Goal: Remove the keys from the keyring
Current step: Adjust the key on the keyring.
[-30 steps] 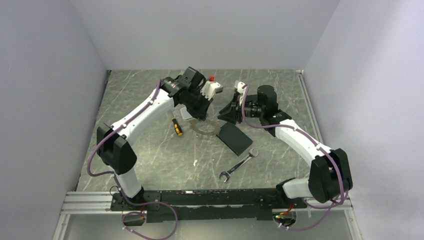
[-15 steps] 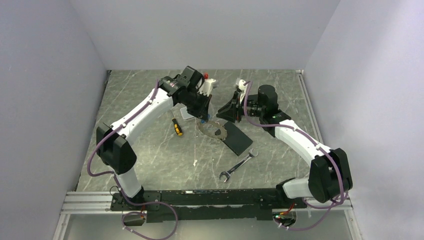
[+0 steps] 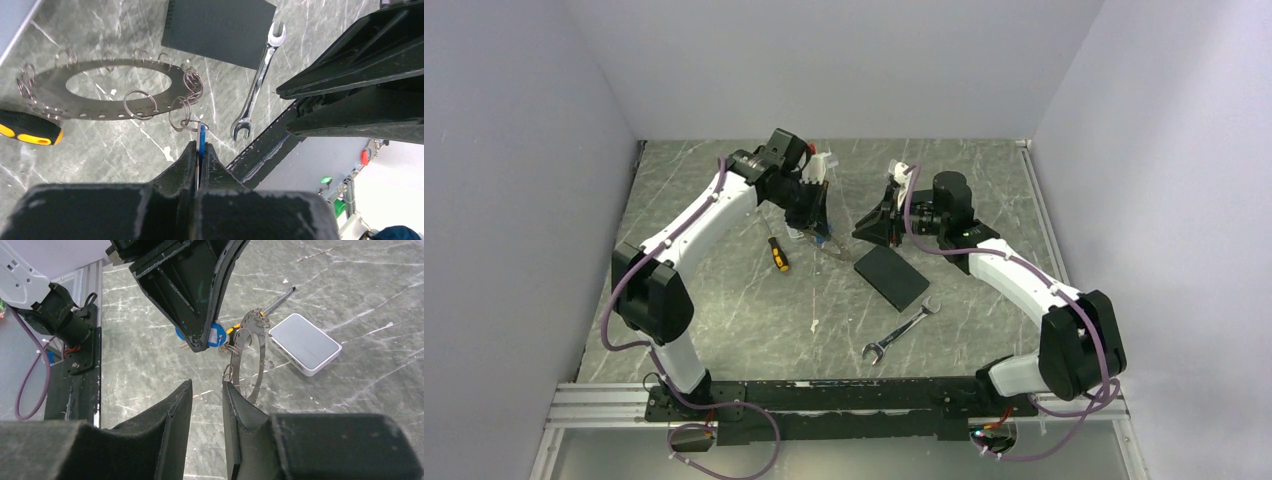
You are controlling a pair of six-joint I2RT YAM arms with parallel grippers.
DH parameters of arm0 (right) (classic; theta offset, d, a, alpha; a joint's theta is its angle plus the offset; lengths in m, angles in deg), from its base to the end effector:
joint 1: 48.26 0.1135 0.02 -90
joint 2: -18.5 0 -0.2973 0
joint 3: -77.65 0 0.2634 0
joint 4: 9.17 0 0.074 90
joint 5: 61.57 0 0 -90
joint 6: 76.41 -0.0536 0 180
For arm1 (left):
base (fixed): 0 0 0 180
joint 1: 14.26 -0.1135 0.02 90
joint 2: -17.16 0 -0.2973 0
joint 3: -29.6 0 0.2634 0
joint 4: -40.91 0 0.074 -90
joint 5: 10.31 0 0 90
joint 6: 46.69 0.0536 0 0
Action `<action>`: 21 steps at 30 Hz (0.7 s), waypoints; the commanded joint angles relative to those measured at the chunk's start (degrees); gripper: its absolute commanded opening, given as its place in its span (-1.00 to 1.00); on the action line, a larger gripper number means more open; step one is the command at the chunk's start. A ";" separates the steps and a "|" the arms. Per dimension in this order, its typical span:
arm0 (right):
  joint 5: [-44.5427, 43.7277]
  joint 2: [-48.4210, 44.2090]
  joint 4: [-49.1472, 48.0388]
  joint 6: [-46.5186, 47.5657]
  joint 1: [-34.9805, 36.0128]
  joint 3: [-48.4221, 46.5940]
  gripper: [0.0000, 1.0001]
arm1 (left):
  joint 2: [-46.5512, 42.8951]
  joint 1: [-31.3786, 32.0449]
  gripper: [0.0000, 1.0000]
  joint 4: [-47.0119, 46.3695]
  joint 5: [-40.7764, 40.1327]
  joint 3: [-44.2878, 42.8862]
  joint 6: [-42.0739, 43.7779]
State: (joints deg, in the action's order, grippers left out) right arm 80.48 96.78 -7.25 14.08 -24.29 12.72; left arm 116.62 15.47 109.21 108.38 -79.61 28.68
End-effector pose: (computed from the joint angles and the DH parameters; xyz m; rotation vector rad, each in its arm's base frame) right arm 0.2744 0.1682 0.3156 -1.0116 1.5771 1.1121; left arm 0.3273 -0.2165 0.3481 0.5423 2.6261 -0.9177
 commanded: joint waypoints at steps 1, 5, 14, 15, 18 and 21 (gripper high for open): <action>-0.02 0.74 -2.45 1.07 0.36 -0.31 -0.36 | -3.77 -1.21 -1.00 -1.81 2.62 1.54 -3.67; -0.06 1.01 -2.28 1.18 0.38 -0.18 -0.36 | -3.77 -2.05 -1.00 -2.98 3.92 2.48 -6.84; -0.12 2.61 1.02 3.83 0.47 -1.69 -0.42 | -2.12 -3.37 -1.00 -5.01 4.73 3.41 -13.18; -0.11 2.80 1.46 4.09 0.47 -1.82 -0.42 | -1.90 -3.70 -1.00 -5.14 4.76 3.46 -13.58; -0.02 3.52 1.77 4.68 0.47 -1.48 -0.42 | -0.90 -4.32 -1.00 -6.28 5.40 3.59 -14.76; -0.06 4.07 1.35 4.39 0.39 -0.73 -0.40 | 0.65 -4.42 -1.00 -7.29 5.64 2.75 -14.98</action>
State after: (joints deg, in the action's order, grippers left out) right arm 79.94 100.45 -5.15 17.07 -24.09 12.69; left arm 116.43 11.54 105.47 111.70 -75.68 15.98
